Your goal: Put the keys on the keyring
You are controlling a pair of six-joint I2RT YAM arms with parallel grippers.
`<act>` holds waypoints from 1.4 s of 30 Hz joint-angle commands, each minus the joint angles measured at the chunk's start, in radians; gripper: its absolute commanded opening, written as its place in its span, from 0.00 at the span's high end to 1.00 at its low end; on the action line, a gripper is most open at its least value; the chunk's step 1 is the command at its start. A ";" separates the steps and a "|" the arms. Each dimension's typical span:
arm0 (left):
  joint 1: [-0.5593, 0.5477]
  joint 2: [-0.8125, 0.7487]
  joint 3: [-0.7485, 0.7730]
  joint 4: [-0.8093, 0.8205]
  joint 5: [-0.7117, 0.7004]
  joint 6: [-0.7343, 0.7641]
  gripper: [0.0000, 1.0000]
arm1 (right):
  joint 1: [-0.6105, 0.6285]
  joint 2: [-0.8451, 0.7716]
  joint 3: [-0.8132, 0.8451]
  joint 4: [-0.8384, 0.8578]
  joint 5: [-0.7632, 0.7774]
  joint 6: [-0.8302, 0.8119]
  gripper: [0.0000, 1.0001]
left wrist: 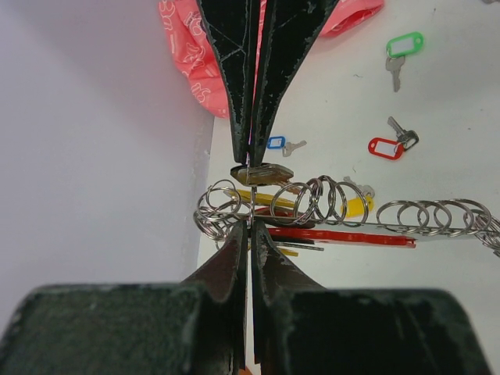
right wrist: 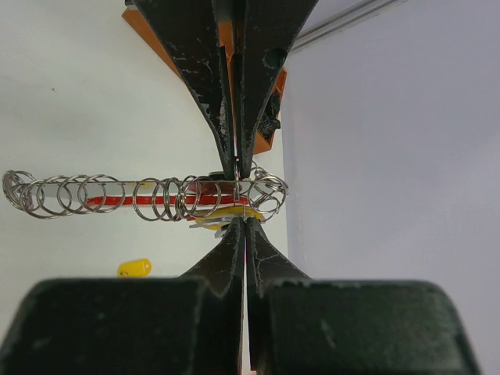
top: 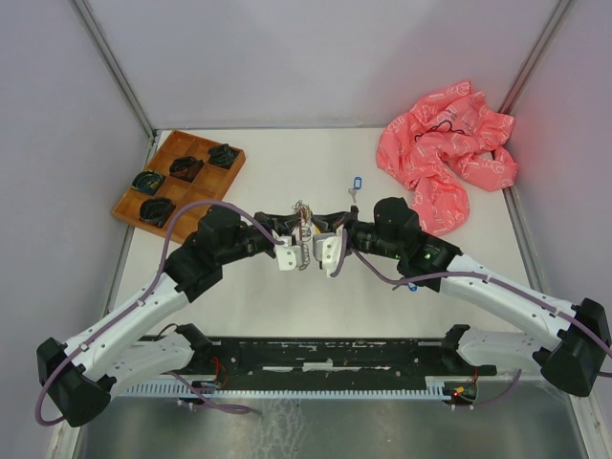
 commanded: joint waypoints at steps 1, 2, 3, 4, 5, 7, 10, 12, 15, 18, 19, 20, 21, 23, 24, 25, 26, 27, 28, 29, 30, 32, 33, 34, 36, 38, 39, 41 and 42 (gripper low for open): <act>-0.005 -0.007 0.014 0.069 0.029 -0.010 0.97 | 0.007 -0.011 0.006 0.032 -0.014 0.015 0.99; -0.005 -0.008 0.014 0.068 0.027 -0.010 0.97 | 0.007 -0.009 0.005 0.030 -0.013 0.014 0.99; -0.004 -0.008 0.014 0.068 0.027 -0.010 0.97 | 0.007 -0.010 0.006 0.026 -0.012 0.013 0.99; -0.004 -0.008 0.014 0.068 0.027 -0.010 0.97 | 0.007 -0.009 0.007 0.025 -0.009 0.013 0.99; -0.005 -0.008 0.014 0.067 0.027 -0.010 0.97 | 0.008 -0.008 0.006 0.025 -0.006 0.012 0.99; -0.005 -0.008 0.014 0.068 0.027 -0.010 0.97 | 0.007 -0.008 0.006 0.023 -0.001 0.010 0.99; -0.005 -0.008 0.014 0.068 0.029 -0.010 0.97 | 0.007 -0.007 0.007 0.021 -0.002 0.013 0.99; -0.004 -0.008 0.014 0.068 0.028 -0.011 0.97 | 0.007 -0.006 0.008 0.019 -0.005 0.013 0.99; -0.005 -0.007 0.014 0.068 0.029 -0.012 0.97 | 0.007 -0.003 0.012 0.011 -0.008 0.013 0.99; -0.005 -0.008 0.014 0.068 0.029 -0.012 0.97 | 0.007 -0.001 0.012 0.006 -0.005 0.013 0.99; -0.005 -0.008 0.014 0.068 0.029 -0.011 0.97 | 0.007 -0.001 0.010 0.008 -0.004 0.013 0.99; -0.005 -0.008 0.014 0.067 0.029 -0.012 0.97 | 0.007 -0.002 0.009 0.011 -0.002 0.013 0.99; -0.005 -0.008 0.014 0.068 0.029 -0.011 0.97 | 0.007 -0.001 0.007 0.014 -0.001 0.013 0.99; -0.005 -0.007 0.015 0.068 0.030 -0.012 0.97 | 0.006 -0.001 0.007 0.019 -0.001 0.013 0.99; -0.005 -0.007 0.015 0.068 0.031 -0.012 0.97 | 0.006 -0.002 0.007 0.020 -0.002 0.014 0.99; -0.005 -0.007 0.016 0.069 0.031 -0.012 0.97 | 0.007 -0.002 0.008 0.022 -0.003 0.015 0.99; -0.005 -0.008 0.016 0.068 0.033 -0.012 0.97 | 0.007 -0.002 0.007 0.023 -0.003 0.016 0.99; -0.004 -0.008 0.015 0.069 0.034 -0.011 0.97 | 0.007 -0.002 0.007 0.029 -0.002 0.017 0.99; -0.005 -0.007 0.015 0.069 0.035 -0.012 0.97 | 0.007 -0.002 0.006 0.032 -0.001 0.018 0.99; -0.005 -0.007 0.015 0.069 0.035 -0.012 0.97 | 0.007 -0.002 0.006 0.035 -0.002 0.020 0.99; -0.004 -0.007 0.014 0.069 0.036 -0.011 0.97 | 0.006 -0.002 0.006 0.037 -0.002 0.020 0.99; -0.005 -0.005 0.013 0.068 0.037 -0.012 0.97 | 0.007 -0.001 0.006 0.042 0.002 0.023 0.99; -0.005 -0.005 0.013 0.068 0.036 -0.012 0.97 | 0.008 -0.001 0.005 0.042 0.005 0.023 0.99; -0.004 -0.005 0.014 0.068 0.037 -0.012 0.97 | 0.008 -0.001 0.005 0.044 0.007 0.024 0.99; -0.005 -0.005 0.014 0.068 0.036 -0.012 0.97 | 0.009 -0.001 0.003 0.047 0.010 0.026 0.99; -0.005 -0.005 0.014 0.068 0.035 -0.012 0.97 | 0.009 0.000 0.002 0.047 0.011 0.026 0.99; -0.005 -0.003 0.015 0.068 0.035 -0.012 0.97 | 0.009 0.000 0.003 0.047 0.010 0.026 0.99; -0.005 -0.004 0.015 0.068 0.035 -0.012 0.97 | 0.009 0.000 0.002 0.046 0.007 0.026 0.99; -0.005 -0.004 0.016 0.068 0.036 -0.012 0.97 | 0.009 -0.001 0.003 0.043 0.003 0.026 0.99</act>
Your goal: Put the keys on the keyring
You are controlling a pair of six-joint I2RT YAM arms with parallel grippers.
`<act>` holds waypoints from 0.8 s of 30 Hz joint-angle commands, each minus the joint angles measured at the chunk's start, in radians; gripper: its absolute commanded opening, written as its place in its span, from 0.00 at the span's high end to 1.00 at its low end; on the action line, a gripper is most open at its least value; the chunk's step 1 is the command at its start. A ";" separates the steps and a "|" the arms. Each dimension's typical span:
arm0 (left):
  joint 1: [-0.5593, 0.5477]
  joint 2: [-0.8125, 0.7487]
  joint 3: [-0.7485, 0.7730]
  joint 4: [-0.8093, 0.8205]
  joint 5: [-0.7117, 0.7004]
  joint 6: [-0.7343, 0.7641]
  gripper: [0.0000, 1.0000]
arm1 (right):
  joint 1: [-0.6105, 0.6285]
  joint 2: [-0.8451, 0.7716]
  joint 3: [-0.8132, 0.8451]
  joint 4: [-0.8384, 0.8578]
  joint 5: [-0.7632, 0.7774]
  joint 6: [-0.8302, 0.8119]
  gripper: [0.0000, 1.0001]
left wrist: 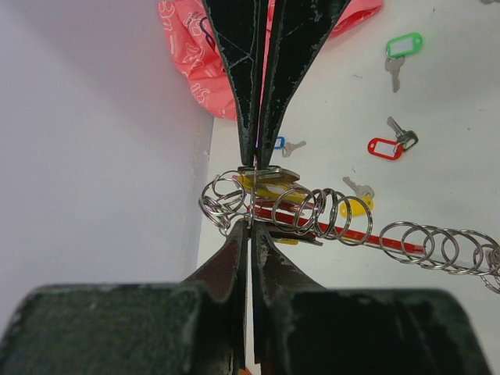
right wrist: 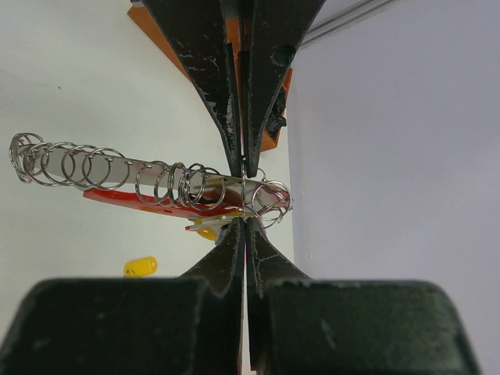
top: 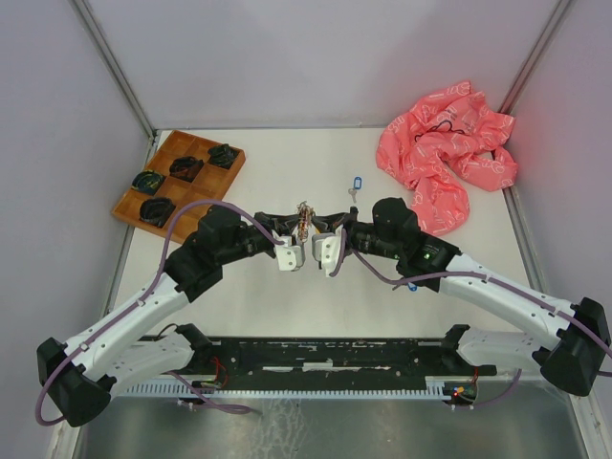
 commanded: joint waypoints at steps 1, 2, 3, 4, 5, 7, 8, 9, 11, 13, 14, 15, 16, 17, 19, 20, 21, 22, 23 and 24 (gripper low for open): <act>-0.005 -0.005 0.016 0.068 0.035 -0.012 0.97 | 0.007 -0.005 0.005 0.050 -0.004 0.017 0.99; -0.005 -0.006 0.016 0.069 0.035 -0.012 0.97 | 0.007 -0.005 0.006 0.048 -0.006 0.015 0.99; -0.006 -0.006 0.016 0.068 0.036 -0.012 0.97 | 0.007 -0.004 0.006 0.047 -0.007 0.015 0.99; -0.005 -0.006 0.016 0.069 0.037 -0.012 0.97 | 0.007 -0.003 0.006 0.045 -0.009 0.013 0.99; -0.006 -0.005 0.016 0.068 0.038 -0.013 0.97 | 0.007 -0.003 0.007 0.045 -0.011 0.014 0.99; -0.005 -0.006 0.016 0.068 0.038 -0.012 0.97 | 0.006 -0.002 0.008 0.045 -0.013 0.014 0.99; -0.005 -0.005 0.016 0.069 0.038 -0.013 0.97 | 0.007 -0.001 0.008 0.046 -0.015 0.014 0.99; -0.005 -0.006 0.016 0.068 0.038 -0.013 0.97 | 0.007 0.000 0.008 0.047 -0.016 0.014 0.99; -0.005 -0.006 0.016 0.069 0.039 -0.013 0.97 | 0.008 0.001 0.009 0.045 -0.021 0.014 0.99; -0.005 -0.004 0.016 0.068 0.042 -0.013 0.97 | 0.008 0.003 0.013 0.044 -0.025 0.014 0.99; -0.005 -0.004 0.016 0.068 0.044 -0.013 0.97 | 0.008 0.006 0.015 0.039 -0.027 0.012 0.99; -0.005 -0.004 0.017 0.069 0.045 -0.013 0.97 | 0.008 0.006 0.016 0.039 -0.029 0.012 0.99; -0.004 -0.003 0.017 0.068 0.046 -0.013 0.97 | 0.010 0.007 0.017 0.038 -0.029 0.012 0.99; -0.004 -0.002 0.017 0.068 0.049 -0.013 0.97 | 0.010 0.008 0.016 0.039 -0.029 0.012 0.99; -0.005 -0.001 0.017 0.067 0.053 -0.015 0.97 | 0.011 0.007 0.017 0.040 -0.032 0.011 0.99; -0.005 0.000 0.017 0.068 0.054 -0.014 0.97 | 0.011 0.009 0.019 0.042 -0.033 0.012 0.99; -0.006 0.000 0.017 0.067 0.054 -0.015 0.97 | 0.011 0.009 0.019 0.044 -0.035 0.012 0.99; -0.005 0.002 0.017 0.067 0.056 -0.016 0.97 | 0.012 0.010 0.018 0.045 -0.035 0.012 0.99; -0.005 0.001 0.017 0.069 0.057 -0.016 0.97 | 0.013 0.011 0.019 0.048 -0.037 0.014 0.99; -0.005 0.000 0.017 0.068 0.059 -0.017 0.97 | 0.013 0.011 0.019 0.051 -0.038 0.015 0.99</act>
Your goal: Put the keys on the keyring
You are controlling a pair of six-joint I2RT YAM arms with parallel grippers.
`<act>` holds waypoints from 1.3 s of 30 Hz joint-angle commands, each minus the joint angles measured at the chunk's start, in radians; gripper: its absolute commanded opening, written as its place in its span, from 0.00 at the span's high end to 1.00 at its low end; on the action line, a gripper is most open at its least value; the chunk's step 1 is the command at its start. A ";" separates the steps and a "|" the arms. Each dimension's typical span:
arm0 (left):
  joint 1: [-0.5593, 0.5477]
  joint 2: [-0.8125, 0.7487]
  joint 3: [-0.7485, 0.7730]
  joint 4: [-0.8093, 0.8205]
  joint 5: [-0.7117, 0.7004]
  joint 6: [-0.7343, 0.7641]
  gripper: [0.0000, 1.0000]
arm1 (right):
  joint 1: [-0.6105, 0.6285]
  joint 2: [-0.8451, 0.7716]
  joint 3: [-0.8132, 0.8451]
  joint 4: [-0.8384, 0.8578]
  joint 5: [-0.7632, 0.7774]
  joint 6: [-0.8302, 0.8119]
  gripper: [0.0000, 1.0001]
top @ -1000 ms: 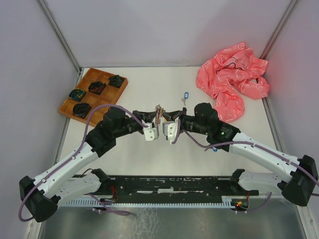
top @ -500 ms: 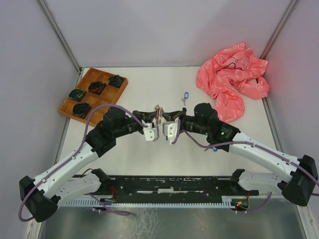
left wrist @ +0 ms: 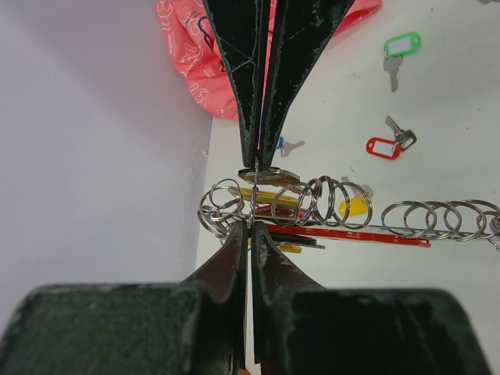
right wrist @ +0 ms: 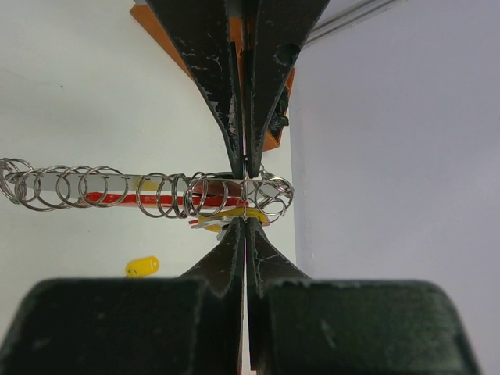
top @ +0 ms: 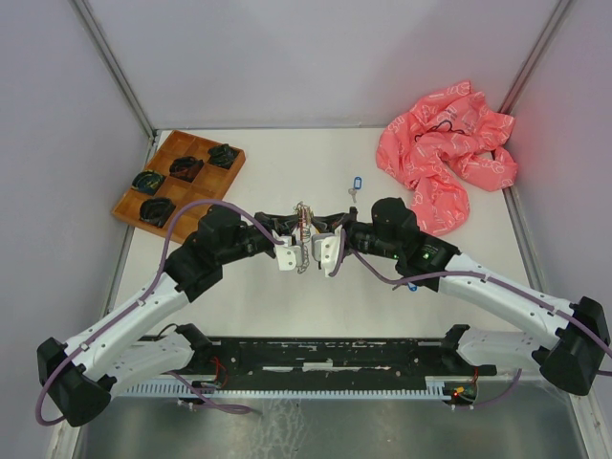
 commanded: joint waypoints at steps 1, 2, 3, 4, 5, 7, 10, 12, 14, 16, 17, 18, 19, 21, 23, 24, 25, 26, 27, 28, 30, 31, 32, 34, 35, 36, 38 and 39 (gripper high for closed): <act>-0.005 0.000 0.016 0.070 0.056 -0.018 0.97 | 0.011 0.005 0.019 0.054 -0.038 0.016 0.99; -0.005 0.000 0.015 0.069 0.056 -0.018 0.97 | 0.011 0.005 0.019 0.055 -0.042 0.017 0.99; -0.006 0.000 0.016 0.070 0.056 -0.019 0.97 | 0.012 0.006 0.021 0.056 -0.047 0.020 0.99; -0.005 0.001 0.017 0.070 0.058 -0.020 0.97 | 0.012 0.007 0.023 0.055 -0.052 0.022 0.99; -0.005 0.000 0.018 0.070 0.061 -0.022 0.97 | 0.013 0.009 0.025 0.055 -0.055 0.024 0.99; -0.005 0.000 0.018 0.071 0.066 -0.024 0.97 | 0.013 0.012 0.027 0.055 -0.059 0.026 0.99; -0.004 0.003 0.018 0.071 0.068 -0.026 0.97 | 0.013 0.015 0.033 0.056 -0.070 0.035 0.99; -0.005 0.004 0.020 0.072 0.071 -0.027 0.97 | 0.014 0.014 0.035 0.060 -0.075 0.041 0.99; -0.005 0.005 0.021 0.072 0.073 -0.031 0.97 | 0.014 0.014 0.035 0.064 -0.076 0.043 0.99; -0.005 0.006 0.021 0.072 0.068 -0.037 0.97 | 0.014 0.015 0.035 0.069 -0.076 0.044 0.99; -0.005 0.007 0.021 0.071 0.062 -0.041 0.97 | 0.014 0.013 0.034 0.070 -0.076 0.044 0.99; -0.005 0.009 0.022 0.071 0.053 -0.050 0.97 | 0.014 0.012 0.033 0.072 -0.076 0.044 0.99; -0.004 0.009 0.023 0.070 0.043 -0.060 0.97 | 0.014 0.010 0.030 0.076 -0.075 0.043 0.99; -0.005 0.007 0.026 0.069 0.021 -0.089 0.97 | 0.014 0.007 0.026 0.084 -0.068 0.039 0.99; -0.005 0.004 0.030 0.055 0.009 -0.106 0.97 | 0.014 0.003 0.021 0.086 -0.062 0.032 0.99; -0.005 0.003 0.031 0.051 0.004 -0.111 0.97 | 0.015 0.004 0.022 0.087 -0.060 0.030 0.99; -0.005 0.001 0.032 0.047 -0.001 -0.113 0.97 | 0.015 0.003 0.021 0.087 -0.059 0.030 0.99; -0.005 0.000 0.033 0.044 -0.004 -0.115 0.97 | 0.014 0.003 0.021 0.087 -0.060 0.029 0.99; -0.005 0.002 0.033 0.041 -0.008 -0.115 0.97 | 0.014 0.002 0.022 0.090 -0.062 0.030 0.99; -0.005 0.003 0.036 0.036 -0.011 -0.116 0.97 | 0.014 0.002 0.020 0.093 -0.066 0.030 0.99; -0.005 0.009 0.041 0.028 -0.012 -0.117 0.97 | 0.014 0.004 0.021 0.093 -0.070 0.031 0.99; -0.005 0.014 0.045 0.024 -0.009 -0.117 0.97 | 0.015 0.006 0.023 0.092 -0.071 0.032 0.98; -0.005 0.017 0.046 0.023 -0.007 -0.116 0.97 | 0.015 0.009 0.026 0.086 -0.073 0.033 0.98; -0.006 0.021 0.047 0.021 -0.002 -0.115 0.97 | 0.014 0.019 0.033 0.077 -0.079 0.033 0.98; -0.007 0.022 0.051 0.018 -0.002 -0.116 0.97 | 0.014 0.024 0.036 0.076 -0.082 0.033 0.98; -0.006 0.023 0.052 0.016 -0.005 -0.118 0.97 | 0.015 0.026 0.036 0.075 -0.084 0.033 0.98; -0.008 0.024 0.059 0.007 -0.009 -0.123 0.97 | 0.016 0.030 0.037 0.075 -0.086 0.028 0.98; -0.007 0.024 0.060 0.007 -0.010 -0.125 0.97 | 0.016 0.032 0.039 0.069 -0.086 0.022 0.98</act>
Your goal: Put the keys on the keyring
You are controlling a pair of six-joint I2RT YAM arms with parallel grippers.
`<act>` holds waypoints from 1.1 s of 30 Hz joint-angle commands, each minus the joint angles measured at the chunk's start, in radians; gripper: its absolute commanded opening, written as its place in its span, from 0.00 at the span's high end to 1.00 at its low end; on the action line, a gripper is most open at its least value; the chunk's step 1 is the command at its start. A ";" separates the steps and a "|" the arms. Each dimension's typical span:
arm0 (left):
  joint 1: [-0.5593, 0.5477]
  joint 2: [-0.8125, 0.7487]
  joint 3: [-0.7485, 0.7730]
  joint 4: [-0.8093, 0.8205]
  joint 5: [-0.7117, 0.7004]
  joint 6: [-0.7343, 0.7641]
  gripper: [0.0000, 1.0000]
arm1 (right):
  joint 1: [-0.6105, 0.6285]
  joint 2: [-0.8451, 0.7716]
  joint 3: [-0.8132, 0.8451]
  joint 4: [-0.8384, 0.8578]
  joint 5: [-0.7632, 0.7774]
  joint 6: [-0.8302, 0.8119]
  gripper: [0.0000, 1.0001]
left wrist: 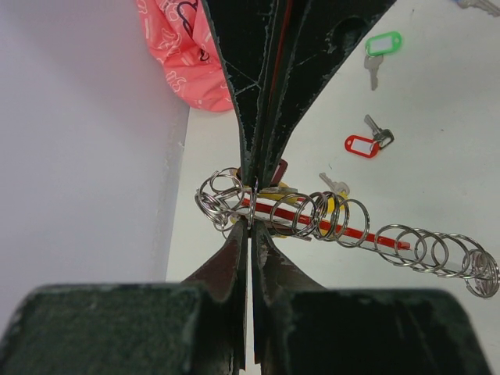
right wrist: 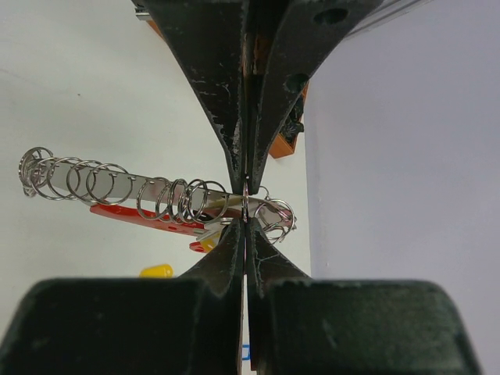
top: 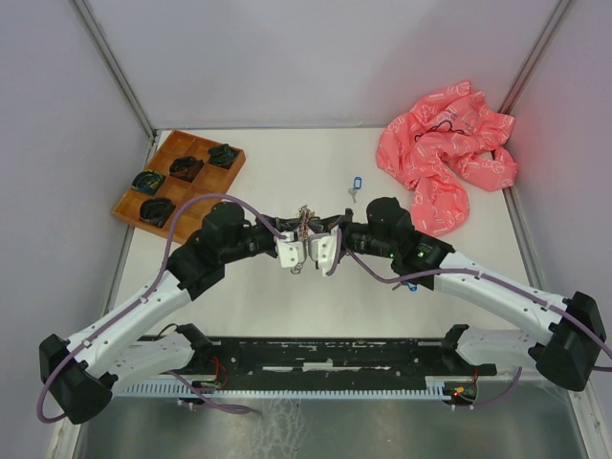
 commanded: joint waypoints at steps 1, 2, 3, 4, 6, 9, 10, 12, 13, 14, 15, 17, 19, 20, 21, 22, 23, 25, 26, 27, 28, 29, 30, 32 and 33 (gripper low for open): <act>-0.006 0.006 0.057 0.026 -0.010 -0.052 0.97 | 0.013 0.008 0.040 0.052 -0.056 -0.007 0.98; -0.006 0.008 0.058 0.024 -0.010 -0.055 0.97 | 0.013 0.011 0.043 0.049 -0.054 -0.009 0.98; -0.006 0.010 0.061 0.021 -0.009 -0.057 0.97 | 0.013 0.013 0.043 0.047 -0.051 -0.011 0.98; -0.006 0.012 0.064 0.018 -0.009 -0.057 0.97 | 0.012 0.014 0.043 0.047 -0.051 -0.011 0.98; -0.007 0.019 0.071 0.004 -0.013 -0.056 0.97 | 0.013 0.012 0.043 0.054 -0.052 -0.002 0.98; -0.006 0.021 0.071 0.000 -0.015 -0.054 0.97 | 0.013 0.012 0.052 0.052 -0.047 0.016 0.97; -0.007 0.019 0.070 0.001 -0.011 -0.054 0.97 | 0.013 0.012 0.055 0.042 -0.047 0.016 0.96; -0.005 0.011 0.065 0.013 0.001 -0.056 0.97 | 0.013 0.014 0.055 0.034 -0.047 0.018 0.94; -0.005 0.004 0.056 0.024 0.006 -0.055 0.97 | 0.013 0.013 0.052 0.036 -0.046 0.020 0.94; -0.007 -0.003 0.046 0.037 0.010 -0.053 0.97 | 0.013 0.011 0.047 0.040 -0.044 0.024 0.93; -0.007 -0.011 0.035 0.048 0.012 -0.050 0.97 | 0.013 0.008 0.043 0.043 -0.040 0.027 0.92; -0.006 -0.019 0.020 0.058 0.013 -0.043 0.97 | 0.012 -0.002 0.037 0.043 -0.031 0.038 0.90; -0.007 -0.021 0.015 0.061 0.015 -0.039 0.97 | 0.012 -0.011 0.033 0.040 -0.019 0.042 0.85; -0.007 -0.022 0.012 0.064 0.015 -0.037 0.97 | 0.012 -0.014 0.032 0.035 -0.012 0.043 0.83; -0.006 -0.023 0.010 0.066 0.015 -0.035 0.97 | 0.012 -0.019 0.033 0.027 -0.005 0.044 0.81; -0.005 -0.025 0.009 0.067 0.016 -0.032 0.97 | 0.012 -0.021 0.032 0.020 0.002 0.044 0.80; -0.007 -0.027 0.007 0.067 0.015 -0.032 0.97 | 0.012 -0.026 0.030 0.015 0.008 0.046 0.77; -0.006 -0.031 0.003 0.067 0.015 -0.029 0.97 | 0.011 -0.034 0.025 0.010 0.017 0.048 0.74; -0.006 -0.034 0.001 0.069 0.015 -0.027 0.97 | 0.010 -0.041 0.021 0.009 0.026 0.050 0.72; -0.007 -0.035 -0.001 0.071 0.014 -0.026 0.97 | 0.010 -0.044 0.016 0.007 0.032 0.050 0.71; -0.006 -0.037 -0.002 0.070 0.014 -0.026 0.97 | 0.010 -0.049 0.012 0.007 0.040 0.050 0.71; -0.007 -0.038 -0.003 0.071 0.014 -0.026 0.97 | 0.009 -0.052 0.008 0.007 0.049 0.051 0.71; -0.007 -0.040 -0.004 0.070 0.016 -0.026 0.97 | 0.008 -0.054 0.004 0.006 0.057 0.053 0.71; -0.007 -0.042 -0.004 0.071 0.021 -0.026 0.97 | 0.004 -0.053 -0.001 0.008 0.058 0.054 0.71; -0.006 -0.042 -0.004 0.071 0.023 -0.024 0.97 | 0.003 -0.052 -0.002 0.009 0.053 0.056 0.71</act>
